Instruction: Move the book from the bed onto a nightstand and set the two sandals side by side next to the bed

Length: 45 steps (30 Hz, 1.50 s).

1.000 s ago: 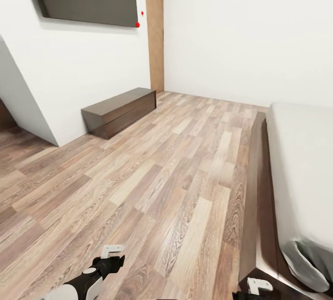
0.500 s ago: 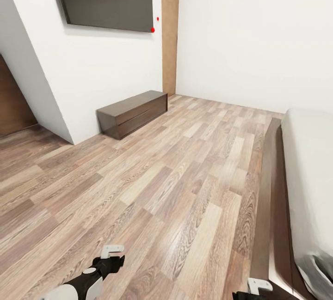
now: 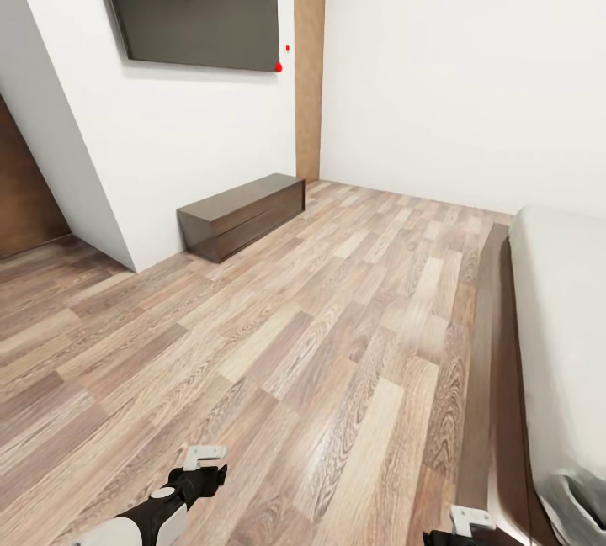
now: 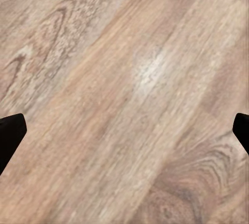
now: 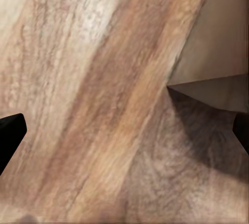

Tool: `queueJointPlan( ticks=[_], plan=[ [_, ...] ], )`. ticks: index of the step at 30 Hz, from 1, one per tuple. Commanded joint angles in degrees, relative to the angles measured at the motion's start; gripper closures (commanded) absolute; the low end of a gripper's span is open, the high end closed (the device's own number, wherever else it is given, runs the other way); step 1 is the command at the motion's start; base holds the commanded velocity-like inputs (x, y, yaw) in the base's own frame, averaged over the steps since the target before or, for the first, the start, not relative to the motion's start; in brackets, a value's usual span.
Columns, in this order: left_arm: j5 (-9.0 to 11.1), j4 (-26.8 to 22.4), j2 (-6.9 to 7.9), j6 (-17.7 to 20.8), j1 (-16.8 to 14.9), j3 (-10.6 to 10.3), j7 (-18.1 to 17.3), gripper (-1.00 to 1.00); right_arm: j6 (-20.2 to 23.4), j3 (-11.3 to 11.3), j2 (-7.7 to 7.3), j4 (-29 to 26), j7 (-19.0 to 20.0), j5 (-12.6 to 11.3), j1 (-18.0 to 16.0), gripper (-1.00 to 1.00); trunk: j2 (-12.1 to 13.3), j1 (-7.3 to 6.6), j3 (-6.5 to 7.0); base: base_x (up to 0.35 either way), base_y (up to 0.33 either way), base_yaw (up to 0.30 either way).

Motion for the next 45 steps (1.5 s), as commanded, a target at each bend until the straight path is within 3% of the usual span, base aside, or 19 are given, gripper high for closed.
queueJointPlan(
  ticks=[1, 45],
  plan=[
    [-0.39, 0.04, 0.02, -0.16, -0.03, 0.49, -0.20, -1.00, -0.18, -0.48, 0.00, 0.06, 0.10, 0.56, -0.03, -1.00, 0.40, -0.24, 0.14, 0.000, 0.000, 0.000],
    [-0.39, 0.06, 0.02, -0.16, -0.03, 0.40, -0.20, -1.00, -0.18, -0.48, 0.26, 0.06, 0.10, 0.58, -0.03, -1.00, 18.04, -9.90, 8.04, 0.000, 0.000, 0.000]
  ],
)
